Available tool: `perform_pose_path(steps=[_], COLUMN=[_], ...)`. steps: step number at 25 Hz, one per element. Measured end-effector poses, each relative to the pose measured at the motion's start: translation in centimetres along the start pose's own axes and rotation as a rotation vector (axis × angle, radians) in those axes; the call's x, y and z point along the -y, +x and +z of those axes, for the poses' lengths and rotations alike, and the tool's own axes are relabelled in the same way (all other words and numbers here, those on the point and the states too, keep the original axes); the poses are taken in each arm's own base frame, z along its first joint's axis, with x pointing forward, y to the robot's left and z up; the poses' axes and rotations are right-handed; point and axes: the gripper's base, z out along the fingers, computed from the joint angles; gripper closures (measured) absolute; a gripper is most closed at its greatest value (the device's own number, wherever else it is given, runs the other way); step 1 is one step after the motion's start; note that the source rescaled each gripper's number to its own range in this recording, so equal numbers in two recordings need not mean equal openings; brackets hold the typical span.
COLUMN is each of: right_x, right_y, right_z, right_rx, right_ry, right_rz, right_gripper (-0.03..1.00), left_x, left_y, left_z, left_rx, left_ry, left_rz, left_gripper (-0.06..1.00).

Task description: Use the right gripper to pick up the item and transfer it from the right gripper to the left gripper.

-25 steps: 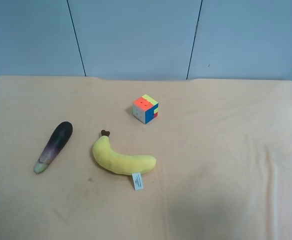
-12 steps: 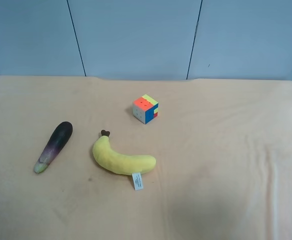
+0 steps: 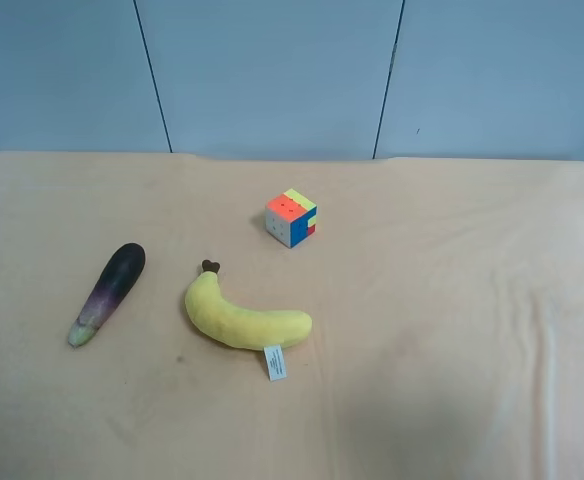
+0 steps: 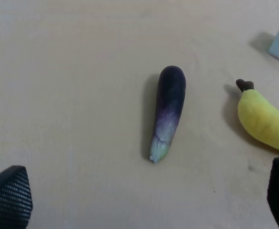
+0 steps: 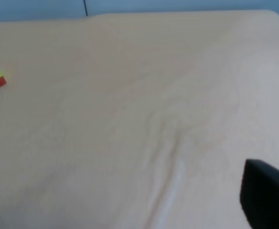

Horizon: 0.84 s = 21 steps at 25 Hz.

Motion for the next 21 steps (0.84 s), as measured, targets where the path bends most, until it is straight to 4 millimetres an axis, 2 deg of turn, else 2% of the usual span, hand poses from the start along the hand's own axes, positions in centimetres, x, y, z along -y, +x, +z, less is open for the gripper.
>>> perform_pose_path(steps=[21], right_x=[-0.01], right_y=[0.00], right_z=[0.00], right_rx=[0.000], right_ry=[-0.001], right_rz=[0.005], right_gripper=[-0.03], left_x=[0.00], left_y=[0.00], left_z=[0.00], left_rx=[0.000], left_ry=[0.000], left_rz=[0.000], left_gripper=[-0.06])
